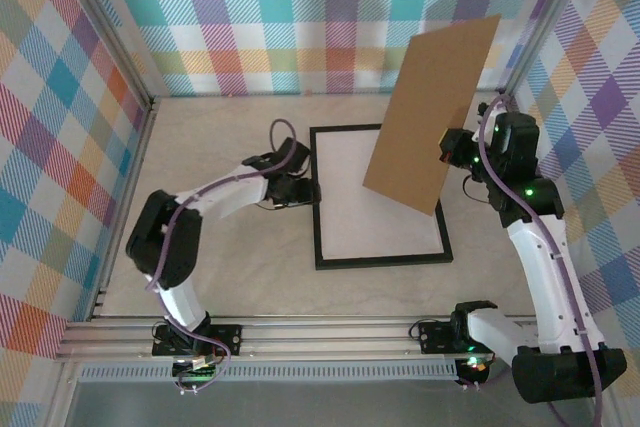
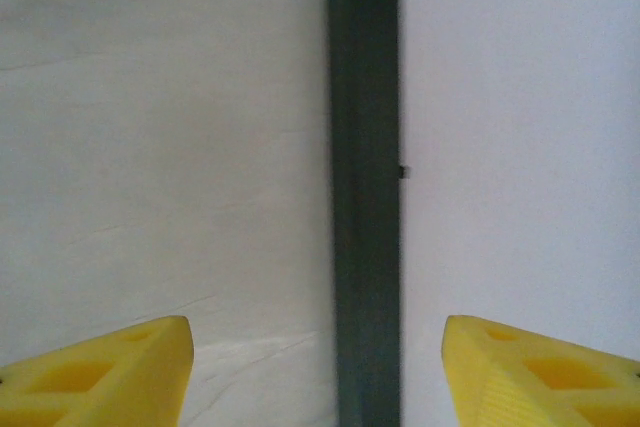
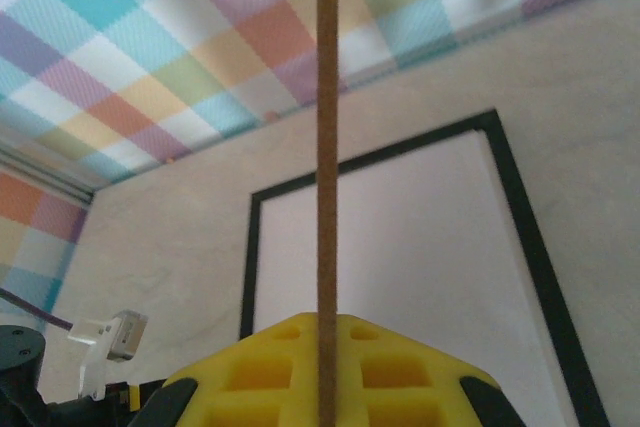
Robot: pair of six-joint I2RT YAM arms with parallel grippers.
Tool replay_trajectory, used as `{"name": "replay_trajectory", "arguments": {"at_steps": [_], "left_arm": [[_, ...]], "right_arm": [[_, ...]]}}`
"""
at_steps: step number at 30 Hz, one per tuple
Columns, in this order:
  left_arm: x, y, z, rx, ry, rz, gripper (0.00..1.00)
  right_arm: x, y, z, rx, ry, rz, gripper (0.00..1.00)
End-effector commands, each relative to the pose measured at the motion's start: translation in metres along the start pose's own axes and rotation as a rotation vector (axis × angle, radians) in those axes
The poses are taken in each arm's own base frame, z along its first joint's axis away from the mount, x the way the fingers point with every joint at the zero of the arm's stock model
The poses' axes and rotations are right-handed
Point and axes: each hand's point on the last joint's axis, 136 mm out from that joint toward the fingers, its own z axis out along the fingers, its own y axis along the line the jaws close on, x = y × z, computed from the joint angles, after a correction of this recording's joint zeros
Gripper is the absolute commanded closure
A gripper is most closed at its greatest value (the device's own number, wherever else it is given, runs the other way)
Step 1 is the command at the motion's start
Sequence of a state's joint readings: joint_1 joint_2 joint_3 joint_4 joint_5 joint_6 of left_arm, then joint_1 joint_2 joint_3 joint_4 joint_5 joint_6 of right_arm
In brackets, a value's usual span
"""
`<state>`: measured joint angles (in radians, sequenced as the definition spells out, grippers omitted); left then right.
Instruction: Put the photo into the frame
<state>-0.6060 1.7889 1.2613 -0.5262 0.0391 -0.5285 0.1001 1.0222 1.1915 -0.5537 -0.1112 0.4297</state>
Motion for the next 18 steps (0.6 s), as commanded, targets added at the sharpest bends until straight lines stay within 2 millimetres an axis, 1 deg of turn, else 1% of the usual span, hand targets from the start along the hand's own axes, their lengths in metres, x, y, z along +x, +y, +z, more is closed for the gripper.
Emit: {"name": "replay_trajectory", "arguments": {"at_steps": [1,3,7,11,13,18], "left_arm": [[0.011,-0.005,0.014,-0.051,0.052,0.052,0.36],[0.015,-0.008,0.022,-0.057,0.068,0.063,0.42],[0.019,-0.006,0.034,-0.079,0.081,0.06,0.48],[0.02,-0.005,0.04,-0.085,0.087,0.057,0.63],[0.021,-0.001,0.04,-0.104,0.087,0.061,0.69],[0.017,0.019,0.031,-0.179,0.053,0.071,0.72]], "right_arm": [[-0.021,0.012,-0.013,-0.046,-0.092,-0.021,1.0],[-0.021,0.011,-0.016,-0.046,-0.099,-0.021,1.0],[-0.02,0.01,-0.02,-0.045,-0.109,-0.02,1.0],[-0.019,0.01,-0.022,-0.049,-0.114,-0.016,1.0],[-0.02,0.012,-0.023,-0.055,-0.115,-0.015,1.0],[-0.023,0.016,-0.025,-0.071,-0.12,-0.018,1.0]]}}
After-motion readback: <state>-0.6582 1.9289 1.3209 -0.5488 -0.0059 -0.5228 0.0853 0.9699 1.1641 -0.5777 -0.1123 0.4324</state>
